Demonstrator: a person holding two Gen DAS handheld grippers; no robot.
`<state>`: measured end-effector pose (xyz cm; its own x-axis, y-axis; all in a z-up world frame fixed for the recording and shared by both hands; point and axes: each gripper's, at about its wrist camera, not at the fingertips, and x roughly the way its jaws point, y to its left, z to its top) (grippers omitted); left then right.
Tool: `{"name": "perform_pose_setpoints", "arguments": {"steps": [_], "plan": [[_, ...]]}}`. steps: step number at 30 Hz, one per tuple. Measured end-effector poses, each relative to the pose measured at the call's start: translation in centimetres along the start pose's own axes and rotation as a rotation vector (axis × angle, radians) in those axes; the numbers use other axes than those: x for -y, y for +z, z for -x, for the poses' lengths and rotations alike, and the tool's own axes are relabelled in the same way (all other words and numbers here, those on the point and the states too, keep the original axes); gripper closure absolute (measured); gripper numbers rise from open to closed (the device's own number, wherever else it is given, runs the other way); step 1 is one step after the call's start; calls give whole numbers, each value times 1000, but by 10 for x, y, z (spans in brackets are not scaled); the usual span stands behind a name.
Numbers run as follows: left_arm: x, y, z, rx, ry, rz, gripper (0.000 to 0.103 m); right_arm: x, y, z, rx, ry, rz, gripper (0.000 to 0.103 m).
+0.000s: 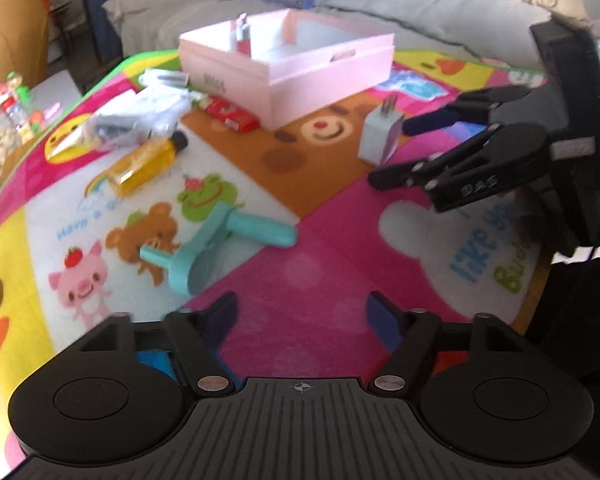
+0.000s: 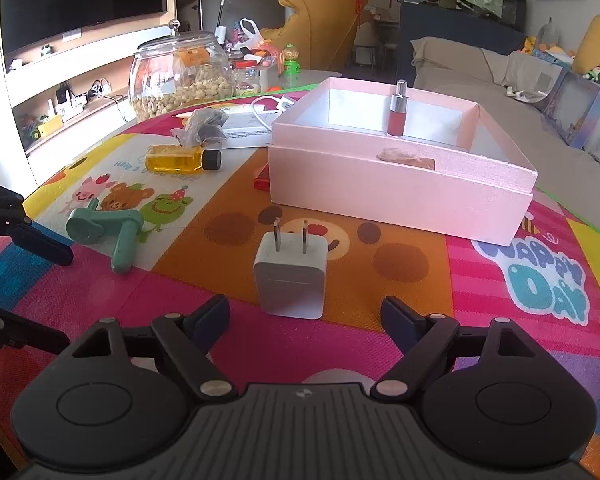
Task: Organize rigid objects
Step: 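Grasp the teal handheld fan with the left tool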
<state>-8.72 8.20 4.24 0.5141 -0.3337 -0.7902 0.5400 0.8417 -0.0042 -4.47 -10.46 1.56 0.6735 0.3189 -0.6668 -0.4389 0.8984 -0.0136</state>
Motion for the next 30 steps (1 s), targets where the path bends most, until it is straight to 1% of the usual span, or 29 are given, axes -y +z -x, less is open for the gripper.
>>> {"name": "perform_pose_setpoints", "arguments": {"steps": [2,5,7,8,11,13,16,18,19,20,23,30], "plan": [[-2,5,11,50,18,2,36,0,0,0,1,0,-1,19],[-15,10,21,122,116,43,37,0,0,0,1,0,-3,18],[-28,11,19,137,172,77,37,0,0,0,1,0,-3,18],[-35,12,16,128,177,87,37,0,0,0,1,0,-3,18],[-54,14,9,97,160,104,38,0,0,0,1,0,-2,18],[-57,18,6,93,150,102,39,0,0,0,1,-1,-2,18],[-51,26,1,101,86,49,39,0,0,-1,0,-2,-2,17],[-45,30,-9,86,52,22,40,0,0,-1,0,-2,-3,17],[-44,32,-16,77,46,20,42,0,0,-1,0,-2,-3,17],[-43,34,-22,71,46,23,46,0,0,-1,1,-2,-3,17],[-37,36,-29,70,21,38,51,0,0,-1,1,-2,-3,17],[-22,31,-25,46,4,-30,50,-1,1,-1,3,-2,-5,17]]}}
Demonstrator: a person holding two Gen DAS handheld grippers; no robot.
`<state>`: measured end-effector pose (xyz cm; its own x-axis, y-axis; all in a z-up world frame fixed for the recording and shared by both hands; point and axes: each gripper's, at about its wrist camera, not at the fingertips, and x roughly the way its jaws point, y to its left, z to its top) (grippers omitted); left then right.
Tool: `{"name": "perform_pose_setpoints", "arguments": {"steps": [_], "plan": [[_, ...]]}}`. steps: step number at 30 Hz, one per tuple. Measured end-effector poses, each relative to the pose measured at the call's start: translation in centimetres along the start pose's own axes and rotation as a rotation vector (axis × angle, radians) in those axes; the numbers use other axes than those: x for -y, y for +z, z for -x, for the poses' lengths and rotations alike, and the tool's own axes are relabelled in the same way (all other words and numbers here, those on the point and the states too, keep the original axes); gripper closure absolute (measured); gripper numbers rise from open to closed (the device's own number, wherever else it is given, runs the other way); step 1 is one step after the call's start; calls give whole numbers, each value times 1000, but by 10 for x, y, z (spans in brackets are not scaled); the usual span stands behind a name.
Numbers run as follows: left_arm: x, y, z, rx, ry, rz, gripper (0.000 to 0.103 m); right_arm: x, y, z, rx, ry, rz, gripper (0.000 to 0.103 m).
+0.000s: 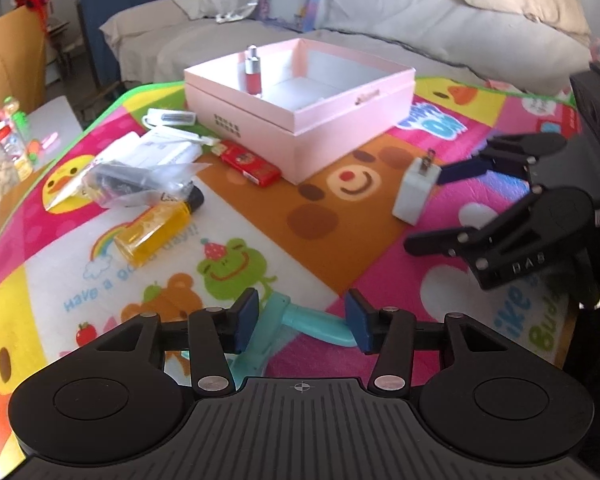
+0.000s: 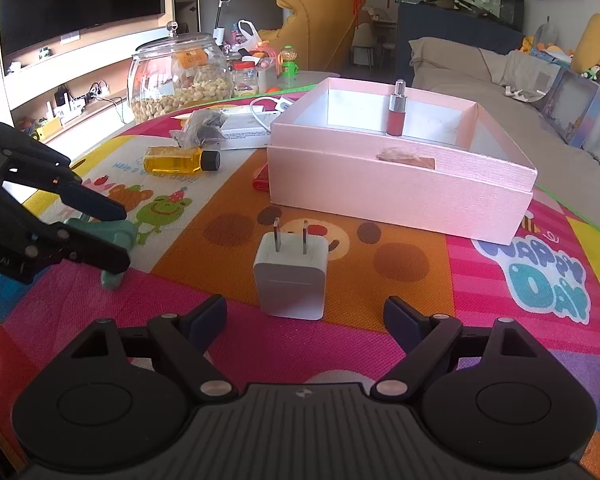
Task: Organize rigid objects
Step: 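Grasp the teal handheld fan with the left tool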
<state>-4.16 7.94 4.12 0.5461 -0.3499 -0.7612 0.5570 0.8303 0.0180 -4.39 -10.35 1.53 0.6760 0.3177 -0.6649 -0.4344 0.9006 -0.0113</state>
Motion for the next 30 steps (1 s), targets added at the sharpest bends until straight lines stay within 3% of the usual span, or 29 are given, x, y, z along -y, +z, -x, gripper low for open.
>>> {"name": "perform_pose_setpoints", "arguments": {"steps": [12,18,21,25,30], "plan": [[5,-9,19,-18,-47,-106,51,0,0,0,0,0,0,17],[16,-11,19,-48,8,-231,51,0,0,0,0,0,1,16],[14,-4,11,-37,3,-176,51,0,0,0,0,0,0,16],[6,6,-4,-18,85,-46,54,0,0,0,1,0,0,16],[0,7,1,5,54,112,56,0,0,0,1,1,0,16]]}}
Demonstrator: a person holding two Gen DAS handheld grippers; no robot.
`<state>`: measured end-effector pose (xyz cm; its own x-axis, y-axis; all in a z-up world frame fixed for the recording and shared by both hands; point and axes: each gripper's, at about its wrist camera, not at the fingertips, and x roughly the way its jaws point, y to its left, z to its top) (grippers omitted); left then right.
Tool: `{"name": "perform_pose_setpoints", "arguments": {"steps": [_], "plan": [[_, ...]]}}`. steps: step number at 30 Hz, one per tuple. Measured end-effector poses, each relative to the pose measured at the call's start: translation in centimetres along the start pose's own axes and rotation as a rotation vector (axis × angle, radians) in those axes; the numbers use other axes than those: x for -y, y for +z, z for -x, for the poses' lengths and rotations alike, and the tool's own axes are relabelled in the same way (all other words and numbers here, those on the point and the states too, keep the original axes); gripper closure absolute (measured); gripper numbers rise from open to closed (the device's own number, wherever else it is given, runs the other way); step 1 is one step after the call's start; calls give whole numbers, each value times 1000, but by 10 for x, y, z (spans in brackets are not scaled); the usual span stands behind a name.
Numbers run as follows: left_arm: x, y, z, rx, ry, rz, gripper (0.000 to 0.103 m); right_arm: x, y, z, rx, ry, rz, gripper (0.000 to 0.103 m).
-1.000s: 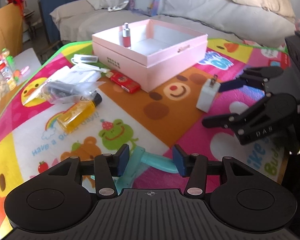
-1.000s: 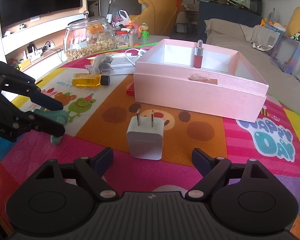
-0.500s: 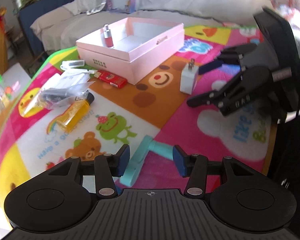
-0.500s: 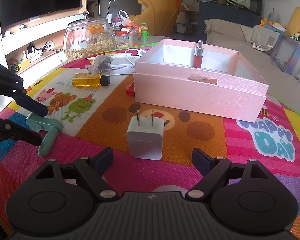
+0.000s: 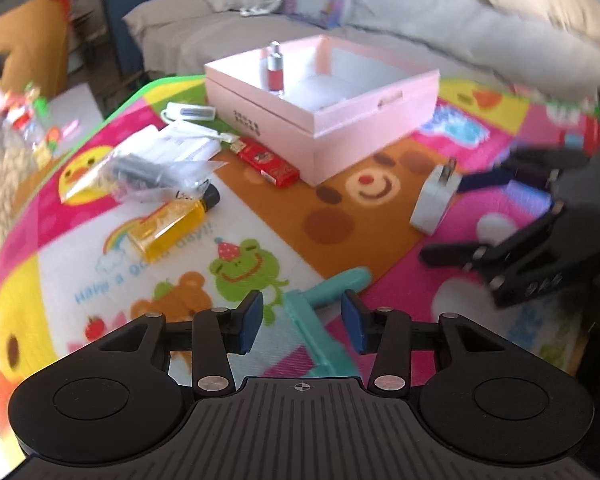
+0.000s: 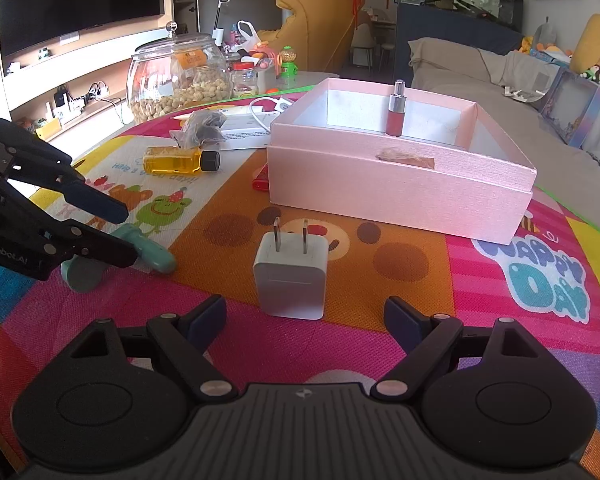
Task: Organize rigid objects
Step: 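Grasp the teal handheld fan with the left tool, then lift the teal fan toward the box with the left tool while the right tool grasps the charger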
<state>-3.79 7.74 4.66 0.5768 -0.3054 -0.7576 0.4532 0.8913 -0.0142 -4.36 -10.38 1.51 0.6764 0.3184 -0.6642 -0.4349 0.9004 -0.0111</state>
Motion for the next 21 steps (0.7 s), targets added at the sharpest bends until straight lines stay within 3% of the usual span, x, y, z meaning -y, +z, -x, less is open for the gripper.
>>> {"name": "perform_pose_setpoints", "arguments": {"steps": [3,7,11,16,21], "plan": [[0,-4,4,2,-22,138,56,0,0,0,0,0,1,16],[16,-10,-7,-49,-6,86,51,0,0,0,0,-1,1,16],[27,-8,-14,-44,-3,76,33,0,0,0,1,0,-1,16],[29,-3,-23,2,27,145,34,0,0,0,2,-1,-2,16],[26,-5,-23,46,62,184,41,-1,0,2,5,-25,-14,17]]}}
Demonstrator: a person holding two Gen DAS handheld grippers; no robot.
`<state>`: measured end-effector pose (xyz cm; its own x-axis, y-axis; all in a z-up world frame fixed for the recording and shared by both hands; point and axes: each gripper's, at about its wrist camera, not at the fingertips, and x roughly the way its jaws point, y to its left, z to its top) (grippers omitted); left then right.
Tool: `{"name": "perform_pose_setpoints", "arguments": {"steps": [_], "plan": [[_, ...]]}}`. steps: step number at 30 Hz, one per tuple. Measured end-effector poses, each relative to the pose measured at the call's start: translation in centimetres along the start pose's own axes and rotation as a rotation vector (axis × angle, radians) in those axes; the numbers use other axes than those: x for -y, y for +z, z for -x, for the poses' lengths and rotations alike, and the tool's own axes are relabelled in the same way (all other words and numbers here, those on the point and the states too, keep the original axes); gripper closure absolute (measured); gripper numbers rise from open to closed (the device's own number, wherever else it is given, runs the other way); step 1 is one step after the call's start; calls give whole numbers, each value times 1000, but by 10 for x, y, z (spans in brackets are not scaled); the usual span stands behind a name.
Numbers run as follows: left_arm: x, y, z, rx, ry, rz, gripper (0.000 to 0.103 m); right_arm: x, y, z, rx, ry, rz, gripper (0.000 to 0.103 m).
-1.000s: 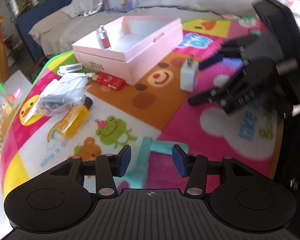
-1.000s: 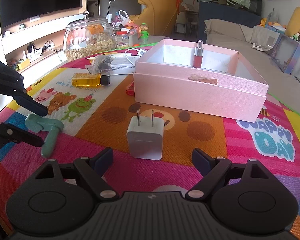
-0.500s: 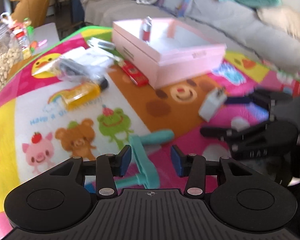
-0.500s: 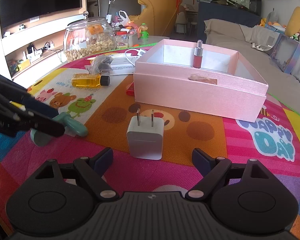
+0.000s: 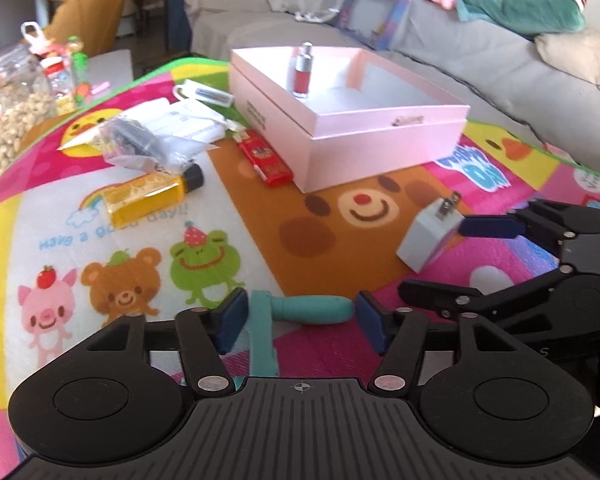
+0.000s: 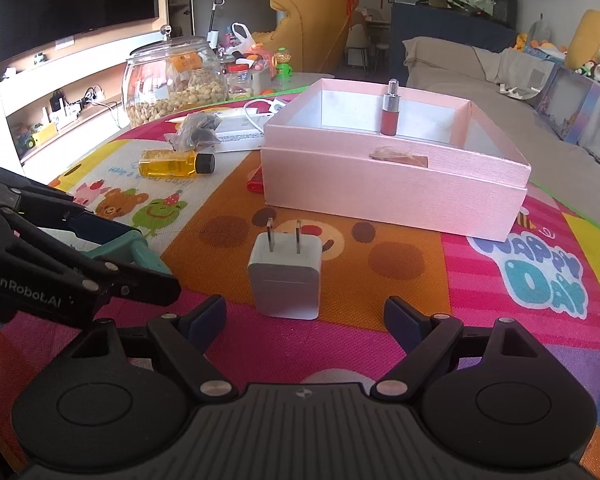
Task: Organize rigid objects
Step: 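Lift the teal fan toward the box with the left tool while the right tool grasps the charger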
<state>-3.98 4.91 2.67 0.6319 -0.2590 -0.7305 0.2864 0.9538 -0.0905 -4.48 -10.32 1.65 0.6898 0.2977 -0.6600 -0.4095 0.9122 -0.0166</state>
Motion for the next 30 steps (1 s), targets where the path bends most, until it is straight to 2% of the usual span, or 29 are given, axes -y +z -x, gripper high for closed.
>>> {"name": "perform_pose_setpoints", "arguments": {"steps": [2,6,7,9,14,15,16,17,21,23,24,25,27,30], "plan": [[2,-3,2,17,13,-11,41,-5,1,2,16,-21,28,18],[4,-13,6,47,30,-35,41,-8,5,3,36,1,37,35],[4,-15,8,54,33,-37,41,-7,7,2,28,-1,27,55],[3,-19,13,62,34,-36,42,-3,12,0,-2,-1,7,70],[9,-27,34,115,7,-70,42,5,19,33,69,-23,4,71],[11,-26,40,137,-10,-78,42,7,20,43,85,-25,4,78],[13,-24,48,160,-30,-84,42,9,23,51,101,-24,3,91],[15,-20,56,184,-48,-87,42,12,26,61,118,-24,0,93],[21,4,84,302,-78,-108,42,19,36,90,206,-60,19,93],[24,16,93,348,-73,-115,42,20,35,92,207,-74,45,92],[25,19,97,366,-70,-114,42,20,33,89,191,-76,59,85],[25,21,100,381,-68,-111,42,19,29,84,170,-77,67,67],[24,22,104,389,-72,-106,42,14,20,71,146,-64,95,46],[22,19,102,364,-78,-98,42,4,9,45,99,-47,154,46]]}}
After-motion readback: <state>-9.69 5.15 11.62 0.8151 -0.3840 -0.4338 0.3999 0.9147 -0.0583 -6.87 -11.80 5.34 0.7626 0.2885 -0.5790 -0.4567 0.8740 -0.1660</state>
